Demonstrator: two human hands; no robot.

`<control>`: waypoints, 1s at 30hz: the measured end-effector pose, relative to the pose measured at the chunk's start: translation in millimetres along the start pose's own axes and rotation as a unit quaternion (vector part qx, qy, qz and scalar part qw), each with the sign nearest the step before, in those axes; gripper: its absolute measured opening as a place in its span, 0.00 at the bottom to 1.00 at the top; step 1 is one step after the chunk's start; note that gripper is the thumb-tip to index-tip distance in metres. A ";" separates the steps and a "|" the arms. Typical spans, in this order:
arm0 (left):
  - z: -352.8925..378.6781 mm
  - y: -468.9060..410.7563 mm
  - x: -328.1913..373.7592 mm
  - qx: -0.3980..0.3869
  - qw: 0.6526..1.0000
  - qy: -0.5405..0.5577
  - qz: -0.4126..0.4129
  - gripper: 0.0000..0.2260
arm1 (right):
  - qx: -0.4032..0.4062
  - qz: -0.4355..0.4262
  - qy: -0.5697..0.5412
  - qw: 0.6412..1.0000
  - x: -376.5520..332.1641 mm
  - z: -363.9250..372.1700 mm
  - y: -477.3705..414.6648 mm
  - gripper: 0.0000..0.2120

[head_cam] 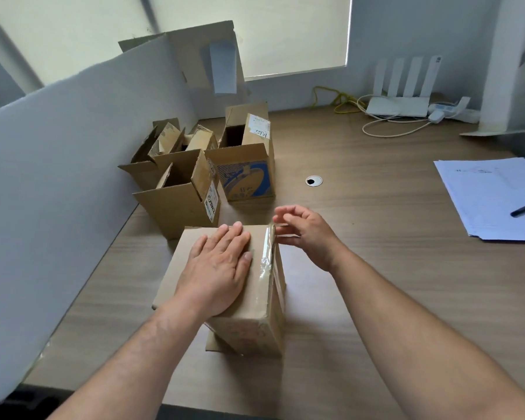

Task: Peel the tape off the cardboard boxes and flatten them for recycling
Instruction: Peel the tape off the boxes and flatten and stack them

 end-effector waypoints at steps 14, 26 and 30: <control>-2.8 -4.2 -3.4 -0.012 0.985 0.039 0.168 0.37 | -0.176 0.089 -0.059 0.979 17.1 13.7 11.4 0.08; -4.4 -12.1 -3.8 -0.026 0.978 0.035 0.206 0.29 | -0.148 0.080 -0.034 0.985 16.4 7.0 15.3 0.03; -5.2 -13.9 -3.8 -0.025 0.979 0.035 0.199 0.32 | -0.131 0.070 -0.015 0.989 11.9 7.6 16.1 0.02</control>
Point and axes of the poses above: each hand's wrist, its own y-axis away from the middle knuckle, its own z-axis out of the palm, x = y × z, the point moved 10 cm from there along -y, towards the middle knuckle, and after that the axes turned 1 degree about -x, right-handed, at the moved point
